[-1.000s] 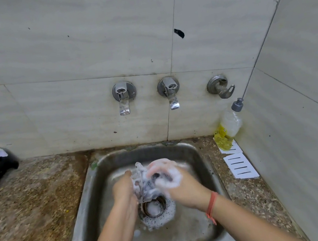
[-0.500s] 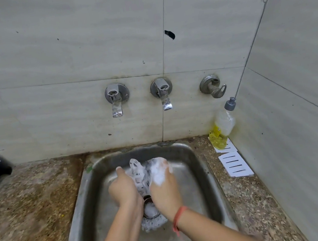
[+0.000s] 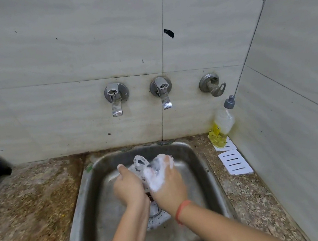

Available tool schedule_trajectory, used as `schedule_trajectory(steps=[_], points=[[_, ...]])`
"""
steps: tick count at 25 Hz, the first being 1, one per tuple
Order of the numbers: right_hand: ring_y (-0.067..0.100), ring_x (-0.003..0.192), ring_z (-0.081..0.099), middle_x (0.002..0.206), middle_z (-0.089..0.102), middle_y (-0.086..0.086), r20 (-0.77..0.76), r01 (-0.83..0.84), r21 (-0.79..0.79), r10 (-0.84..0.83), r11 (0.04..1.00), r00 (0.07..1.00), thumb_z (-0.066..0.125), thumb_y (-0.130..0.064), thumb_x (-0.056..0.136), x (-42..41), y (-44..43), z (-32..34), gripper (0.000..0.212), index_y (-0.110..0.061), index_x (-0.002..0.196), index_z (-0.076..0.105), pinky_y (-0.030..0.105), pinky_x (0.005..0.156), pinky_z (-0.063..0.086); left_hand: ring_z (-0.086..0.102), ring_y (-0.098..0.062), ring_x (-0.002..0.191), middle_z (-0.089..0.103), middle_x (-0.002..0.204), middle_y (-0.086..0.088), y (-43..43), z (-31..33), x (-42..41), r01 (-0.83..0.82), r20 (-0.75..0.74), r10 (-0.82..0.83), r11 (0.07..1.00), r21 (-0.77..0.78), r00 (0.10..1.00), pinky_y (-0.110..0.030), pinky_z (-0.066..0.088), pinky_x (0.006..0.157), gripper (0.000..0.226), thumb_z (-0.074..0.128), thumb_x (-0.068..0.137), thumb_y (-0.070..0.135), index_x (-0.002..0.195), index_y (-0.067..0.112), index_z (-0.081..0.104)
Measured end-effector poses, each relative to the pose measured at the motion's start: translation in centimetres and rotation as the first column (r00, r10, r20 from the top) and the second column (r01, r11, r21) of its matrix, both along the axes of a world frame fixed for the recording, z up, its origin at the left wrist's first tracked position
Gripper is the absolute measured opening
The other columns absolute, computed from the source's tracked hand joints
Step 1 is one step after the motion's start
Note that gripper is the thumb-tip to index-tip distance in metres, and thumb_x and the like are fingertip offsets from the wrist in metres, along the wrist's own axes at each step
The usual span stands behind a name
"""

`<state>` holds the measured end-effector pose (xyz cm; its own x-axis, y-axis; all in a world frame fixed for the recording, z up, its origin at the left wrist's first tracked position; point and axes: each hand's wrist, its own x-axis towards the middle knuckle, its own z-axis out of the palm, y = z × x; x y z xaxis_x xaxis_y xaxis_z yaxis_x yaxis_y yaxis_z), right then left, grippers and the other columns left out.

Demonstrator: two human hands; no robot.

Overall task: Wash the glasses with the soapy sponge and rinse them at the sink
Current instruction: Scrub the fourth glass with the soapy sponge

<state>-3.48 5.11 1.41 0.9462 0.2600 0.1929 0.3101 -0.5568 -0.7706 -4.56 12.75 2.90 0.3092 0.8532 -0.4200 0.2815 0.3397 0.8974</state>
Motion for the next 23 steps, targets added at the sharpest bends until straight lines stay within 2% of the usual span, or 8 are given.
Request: schedule_trajectory(steps=[3,6,8,10,12,14,18,23], points=[[0.023,0.075,0.048,0.078,0.048,-0.003,-0.459,0.282,0.241,-0.147,0.929,0.876,0.043,-0.035,0.085,1.1,1.5,-0.7,0.018,-0.022,0.073,0.045,0.038,0.069,0.043,0.053,-0.036,0.075,0.058,0.073,-0.02,-1.3,-0.4,-0.5,-0.029,0.058,0.011,0.949,0.314,0.998,-0.036,0.034,0.07,0.055,0.033,0.101,0.037,0.067,0.0,0.054],[0.017,0.046,0.046,0.057,0.05,0.0,-0.851,0.331,0.462,0.306,0.823,0.426,0.047,-0.043,0.086,2.8,0.7,-0.8,0.033,-0.019,0.064,0.053,0.02,0.039,0.033,0.054,-0.041,0.061,0.058,0.061,-0.023,-2.2,-2.1,-1.7,0.06,0.156,-0.221,0.736,0.674,0.963,-0.036,0.033,0.058,0.064,0.027,0.094,0.042,0.064,-0.006,0.057],[0.013,0.042,0.045,0.06,0.052,0.001,-0.843,0.288,0.515,0.415,0.808,0.343,0.053,-0.042,0.086,2.9,-0.2,-0.8,0.026,-0.019,0.075,0.056,0.017,0.035,0.028,0.055,-0.034,0.057,0.058,0.057,-0.018,-1.9,-2.4,-2.0,0.127,0.155,-0.336,0.682,0.72,0.929,-0.038,0.033,0.055,0.062,0.03,0.094,0.042,0.063,-0.003,0.059],[0.016,0.047,0.049,0.069,0.054,0.004,-0.776,0.16,0.397,0.237,0.904,0.584,0.047,-0.04,0.088,3.0,-0.4,-1.2,0.022,-0.021,0.094,0.056,0.023,0.04,0.035,0.061,-0.03,0.065,0.063,0.064,-0.016,-1.1,-2.0,-1.4,0.236,0.125,-0.334,0.843,0.483,0.934,-0.036,0.039,0.058,0.064,0.034,0.096,0.049,0.07,-0.002,0.063],[0.021,0.073,0.06,0.091,0.059,0.004,-0.415,0.018,0.085,0.019,0.996,0.91,0.042,-0.039,0.09,2.9,-0.6,-0.9,0.027,-0.019,0.104,0.054,0.032,0.066,0.046,0.067,-0.027,0.072,0.07,0.076,-0.013,0.0,-1.4,-0.7,0.365,0.126,-0.361,0.931,-0.009,0.924,-0.032,0.047,0.06,0.05,0.044,0.098,0.044,0.087,0.001,0.067],[0.024,0.089,0.06,0.103,0.059,0.004,-0.232,-0.023,-0.008,0.021,1.0,0.972,0.04,-0.042,0.089,2.3,-0.2,-0.7,0.028,-0.021,0.101,0.054,0.035,0.081,0.045,0.066,-0.025,0.068,0.07,0.076,-0.009,1.0,-1.4,-0.3,0.412,0.138,-0.393,0.895,-0.17,0.909,-0.029,0.047,0.058,0.033,0.048,0.098,0.031,0.087,0.005,0.066],[0.021,0.046,0.051,0.054,0.054,0.004,-0.64,0.053,0.159,0.062,0.986,0.766,0.028,-0.052,0.082,2.6,0.4,-0.9,0.041,-0.02,0.064,0.048,0.03,0.06,0.045,0.06,-0.033,0.068,0.062,0.061,-0.01,-0.2,-2.2,-1.1,0.38,-0.071,-0.4,0.779,0.5,0.914,-0.033,0.036,0.059,0.047,0.037,0.096,0.036,0.062,0.01,0.055],[0.023,0.064,0.057,0.068,0.063,0.005,-0.486,-0.175,-0.179,0.067,0.968,0.871,0.038,-0.038,0.091,3.9,-0.6,0.1,0.036,-0.015,0.07,0.057,0.033,0.063,0.046,0.059,-0.038,0.058,0.061,0.059,-0.015,-0.9,-3.6,-2.2,0.336,-0.161,-0.361,0.496,0.801,0.918,-0.031,0.033,0.052,0.051,0.03,0.088,0.04,0.063,0.006,0.06]])
